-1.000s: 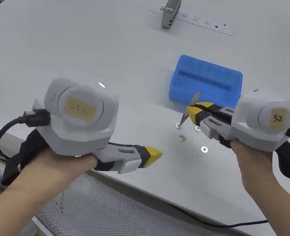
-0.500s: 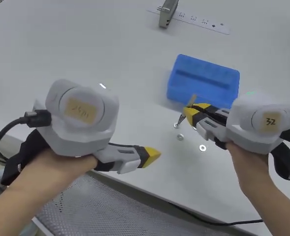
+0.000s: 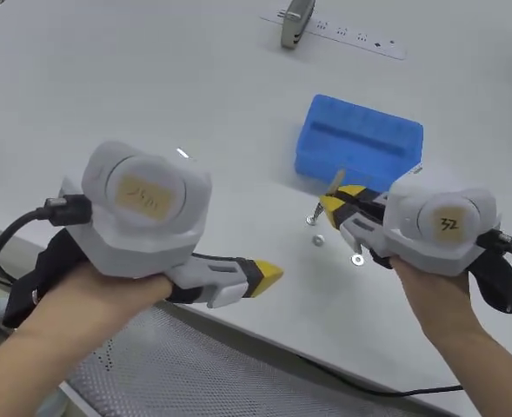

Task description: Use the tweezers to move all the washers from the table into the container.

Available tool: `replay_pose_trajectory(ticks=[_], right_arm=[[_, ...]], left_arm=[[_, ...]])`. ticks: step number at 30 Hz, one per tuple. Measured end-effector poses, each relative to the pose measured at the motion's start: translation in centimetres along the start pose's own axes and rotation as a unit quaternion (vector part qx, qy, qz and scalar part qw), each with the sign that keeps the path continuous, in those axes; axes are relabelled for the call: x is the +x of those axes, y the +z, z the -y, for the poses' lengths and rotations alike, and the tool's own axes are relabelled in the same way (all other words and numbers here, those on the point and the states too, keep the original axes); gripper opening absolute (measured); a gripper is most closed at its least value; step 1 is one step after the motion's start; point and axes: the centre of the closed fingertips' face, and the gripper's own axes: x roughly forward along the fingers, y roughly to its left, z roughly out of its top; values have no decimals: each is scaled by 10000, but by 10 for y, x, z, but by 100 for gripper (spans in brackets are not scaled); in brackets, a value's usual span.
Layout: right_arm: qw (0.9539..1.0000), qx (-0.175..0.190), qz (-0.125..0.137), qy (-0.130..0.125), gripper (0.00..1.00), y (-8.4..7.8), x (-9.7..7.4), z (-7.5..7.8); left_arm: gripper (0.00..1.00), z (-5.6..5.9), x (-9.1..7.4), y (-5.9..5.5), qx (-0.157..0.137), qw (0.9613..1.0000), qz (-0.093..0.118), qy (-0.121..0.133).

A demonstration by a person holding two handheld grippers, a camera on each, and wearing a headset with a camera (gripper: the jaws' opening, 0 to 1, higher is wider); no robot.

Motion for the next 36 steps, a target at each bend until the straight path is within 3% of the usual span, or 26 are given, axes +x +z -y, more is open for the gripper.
replay_pose_trajectory(ticks=[4, 6, 10, 15, 16, 20, 21, 25, 26, 28, 29, 31, 33, 35, 36], right_arm=[[10000, -24, -2, 4, 2, 0, 1, -1], [10000, -35, -10, 1, 2, 0, 0, -1], [10000, 42, -19, -1, 3, -2, 0, -1], [10000, 34, -49, 13, 3, -3, 0, -1], [10000, 19, -56, 14, 3, -3, 0, -1], [10000, 62, -53, 38, 3, -4, 0, -1], [10000, 62, -56, 37, 3, -4, 0, -1], [10000, 56, -50, 39, 3, -4, 0, -1], [10000, 56, -50, 42, 3, -4, 0, -1], [10000, 32, -67, 32, 3, -5, 1, -1], [10000, 31, -72, 29, 3, -5, 1, -1], [10000, 72, -59, 31, 3, -5, 1, -1], [9999, 86, -52, 24, 3, -5, 1, -1], [9999, 120, -57, 36, 3, -5, 1, -1], [9999, 139, -67, 37, 3, -5, 1, -1]], left_arm=[[77, -2, -1, 3, 160, 9998, 105, 60], [59, -10, -4, 9, 474, 9981, 288, 270], [40, -11, -9, 12, 411, 9977, 429, 310], [0, -14, -16, 19, 597, 9949, 710, 392], [0, -14, -17, 20, 579, 9949, 728, 398], [0, 4, -22, 26, 533, 9939, 944, -212], [0, 2, -24, 27, 368, 9945, 974, -137], [0, 3, -27, 33, 491, 9928, 1093, -56], [0, -1, -29, 36, 54, 9936, 1123, 101], [0, -1, -31, 40, 158, 9924, 1220, 57], [0, -13, -34, 42, 311, 9903, 1294, 409], [0, -9, -34, 40, 336, 9904, 1293, 346], [0, -13, -36, 41, 137, 9898, 1357, 407], [0, -10, -41, 42, -47, 9884, 1497, 265], [0, -8, -43, 45, -121, 9851, 1705, 183]])
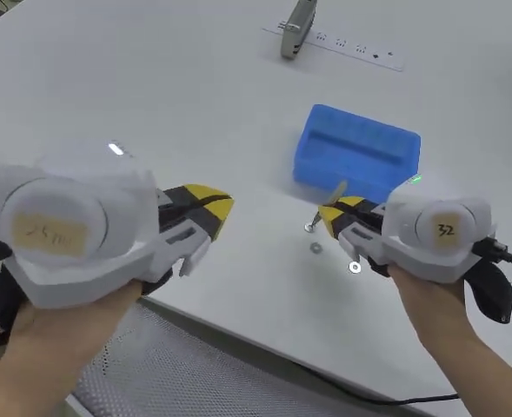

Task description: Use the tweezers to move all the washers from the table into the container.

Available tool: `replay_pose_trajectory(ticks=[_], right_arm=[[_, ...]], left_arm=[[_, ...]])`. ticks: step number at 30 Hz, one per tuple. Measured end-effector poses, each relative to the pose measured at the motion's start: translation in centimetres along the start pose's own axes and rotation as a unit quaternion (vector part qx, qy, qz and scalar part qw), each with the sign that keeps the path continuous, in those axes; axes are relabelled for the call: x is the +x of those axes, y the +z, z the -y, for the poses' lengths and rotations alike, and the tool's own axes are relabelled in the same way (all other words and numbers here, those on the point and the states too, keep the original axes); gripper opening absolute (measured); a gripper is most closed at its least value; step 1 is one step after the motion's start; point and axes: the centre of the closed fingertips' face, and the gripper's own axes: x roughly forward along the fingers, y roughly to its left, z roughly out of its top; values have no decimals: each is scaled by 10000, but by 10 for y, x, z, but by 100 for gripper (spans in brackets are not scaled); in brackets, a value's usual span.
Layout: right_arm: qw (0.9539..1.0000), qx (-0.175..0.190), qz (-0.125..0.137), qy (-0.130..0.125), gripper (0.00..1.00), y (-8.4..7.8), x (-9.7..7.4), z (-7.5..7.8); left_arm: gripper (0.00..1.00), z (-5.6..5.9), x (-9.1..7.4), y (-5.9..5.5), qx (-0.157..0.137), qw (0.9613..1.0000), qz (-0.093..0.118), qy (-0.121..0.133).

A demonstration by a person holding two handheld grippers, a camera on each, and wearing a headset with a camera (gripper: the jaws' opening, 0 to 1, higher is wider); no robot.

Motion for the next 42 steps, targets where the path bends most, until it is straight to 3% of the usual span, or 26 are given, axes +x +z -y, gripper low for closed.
replay_pose_trajectory(ticks=[3, 6, 9, 11, 13, 14, 18, 24, 27, 30, 34, 42], right_arm=[[10000, 28, -23, 22, 2, 0, 0, 0], [10000, 41, -3, 32, 2, 3, -1, 0], [9998, 148, 87, 38, 2, 10, -6, 2], [9998, 153, 115, 35, 2, 14, -8, 3], [9998, 126, 174, 8, 2, 20, -12, 5], [9997, 128, 197, -5, 2, 23, -14, 7], [9992, 82, 363, -122, 2, 40, -22, 15], [9967, 60, 698, -402, 2, 69, -30, 40], [9958, 88, 747, -515, 2, 75, -27, 53], [9957, 77, 675, -623, 2, 72, -20, 65], [9965, 122, 496, -664, 2, 60, -7, 74], [9977, 178, 241, -607, 2, 40, 13, 78]], left_arm=[[3, 3, -5, 6, -3, 9994, 355, -55], [24, -1, -6, -3, -186, 9995, 241, 61], [40, -4, -4, -15, -90, 9998, 142, 121], [58, -9, -2, -22, -93, 9996, 44, 274], [70, -10, 0, -21, 163, 9992, -22, 374], [72, -11, 0, -19, 323, 9985, 65, 436], [89, -14, 1, -22, 384, 9971, 69, 648], [90, -14, 3, -24, 484, 9967, 125, 641], [92, -13, 7, -29, 501, 9969, 48, 604], [94, -13, 9, -35, 651, 9958, -96, 638], [96, -15, 9, -34, 664, 9955, -81, 669], [98, -15, 13, -42, 671, 9955, -236, 625]])
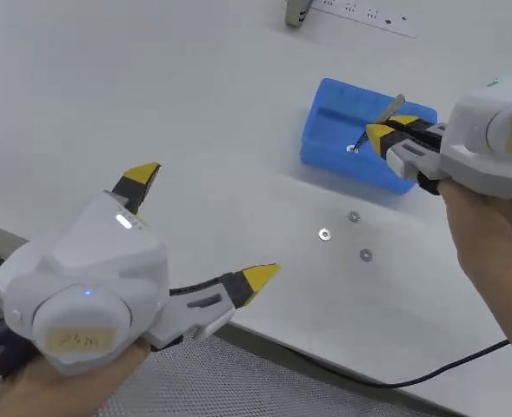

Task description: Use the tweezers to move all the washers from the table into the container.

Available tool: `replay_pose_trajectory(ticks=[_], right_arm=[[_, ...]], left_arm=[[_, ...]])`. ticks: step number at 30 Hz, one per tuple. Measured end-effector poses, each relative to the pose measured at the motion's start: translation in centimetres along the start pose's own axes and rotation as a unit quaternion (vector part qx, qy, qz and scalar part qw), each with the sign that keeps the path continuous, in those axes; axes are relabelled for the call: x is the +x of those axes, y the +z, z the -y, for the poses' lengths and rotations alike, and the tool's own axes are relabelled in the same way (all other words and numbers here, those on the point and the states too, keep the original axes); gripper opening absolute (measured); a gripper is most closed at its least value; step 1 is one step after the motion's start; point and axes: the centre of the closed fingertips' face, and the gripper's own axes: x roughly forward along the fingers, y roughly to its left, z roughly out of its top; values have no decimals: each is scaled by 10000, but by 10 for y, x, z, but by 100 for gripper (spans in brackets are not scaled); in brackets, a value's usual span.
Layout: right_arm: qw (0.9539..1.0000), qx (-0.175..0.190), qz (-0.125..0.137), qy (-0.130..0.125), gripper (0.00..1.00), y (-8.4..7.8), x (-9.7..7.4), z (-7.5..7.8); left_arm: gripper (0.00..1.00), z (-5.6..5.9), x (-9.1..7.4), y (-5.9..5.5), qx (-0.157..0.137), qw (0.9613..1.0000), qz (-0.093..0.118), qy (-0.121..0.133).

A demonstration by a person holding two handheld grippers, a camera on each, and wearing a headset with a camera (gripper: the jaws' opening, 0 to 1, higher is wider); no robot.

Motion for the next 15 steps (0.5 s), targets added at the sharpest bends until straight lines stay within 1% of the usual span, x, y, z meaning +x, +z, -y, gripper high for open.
replay_pose_trajectory(ticks=[7, 11, 15], right_arm=[[9999, 30, -102, -34, 2, -10, 11, 4], [9999, 73, -142, -14, 3, -13, 13, 4], [9998, 5, -216, 6, 3, -18, 14, 3]], left_arm=[[98, 0, 1, -3, 49, 10000, -61, 11], [97, -1, 1, -3, 33, 10000, -66, 8], [96, 0, 2, -5, 74, 9999, -110, 1]])
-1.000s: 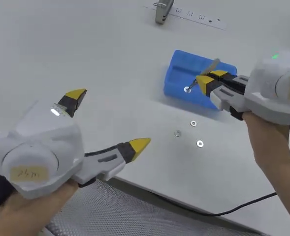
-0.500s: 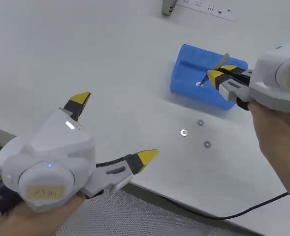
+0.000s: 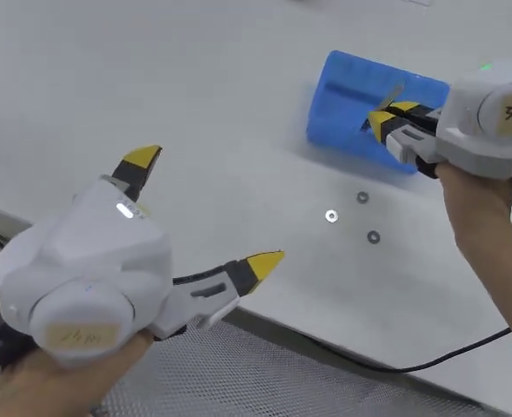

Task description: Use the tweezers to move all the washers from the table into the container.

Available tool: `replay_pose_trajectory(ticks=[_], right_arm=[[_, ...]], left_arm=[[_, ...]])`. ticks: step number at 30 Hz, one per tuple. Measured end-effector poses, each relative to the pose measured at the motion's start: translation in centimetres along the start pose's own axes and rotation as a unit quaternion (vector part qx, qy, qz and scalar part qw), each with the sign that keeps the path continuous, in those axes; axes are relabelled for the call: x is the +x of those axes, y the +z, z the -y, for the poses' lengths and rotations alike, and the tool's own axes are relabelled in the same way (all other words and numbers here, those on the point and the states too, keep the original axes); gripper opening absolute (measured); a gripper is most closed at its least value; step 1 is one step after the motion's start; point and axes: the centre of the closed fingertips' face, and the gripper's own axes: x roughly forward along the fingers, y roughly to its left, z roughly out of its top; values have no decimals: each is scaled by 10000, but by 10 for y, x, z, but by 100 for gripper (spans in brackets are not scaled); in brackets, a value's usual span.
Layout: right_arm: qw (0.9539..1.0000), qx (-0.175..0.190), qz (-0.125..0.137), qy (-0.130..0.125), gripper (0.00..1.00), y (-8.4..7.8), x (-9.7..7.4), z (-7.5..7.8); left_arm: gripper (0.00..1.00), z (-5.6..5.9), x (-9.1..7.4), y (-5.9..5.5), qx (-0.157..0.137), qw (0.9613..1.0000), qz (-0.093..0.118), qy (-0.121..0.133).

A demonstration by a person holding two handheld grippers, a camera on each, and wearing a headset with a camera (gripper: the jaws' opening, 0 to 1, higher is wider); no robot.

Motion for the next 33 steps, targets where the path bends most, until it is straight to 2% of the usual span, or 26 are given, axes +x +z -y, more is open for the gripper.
replay_pose_trajectory(ticks=[3, 13, 19, 21, 25, 29, 33], right_arm=[[10000, 38, 39, -6, 3, 0, 0, 0], [9997, 220, 101, -11, 3, 3, -4, 3], [9991, 232, 337, -62, 3, 23, -22, 4], [9986, 198, 481, -55, 3, 33, -32, 1], [9979, 171, 626, 25, 3, 44, -47, -11], [9976, 149, 670, 114, 3, 46, -56, -23], [9979, 150, 605, 159, 3, 39, -62, -33]], left_arm=[[99, -1, -1, 3, -5, 10000, 82, 42], [99, -5, -1, 2, 118, 9998, 63, 174], [99, -5, 0, 2, 180, 9996, 20, 207], [99, -5, 0, 1, 197, 9996, -5, 217], [99, -6, -1, 2, 158, 9996, -8, 252], [99, -6, -1, 1, 178, 9995, -51, 249], [99, -6, 0, -1, 169, 9996, -68, 208]])
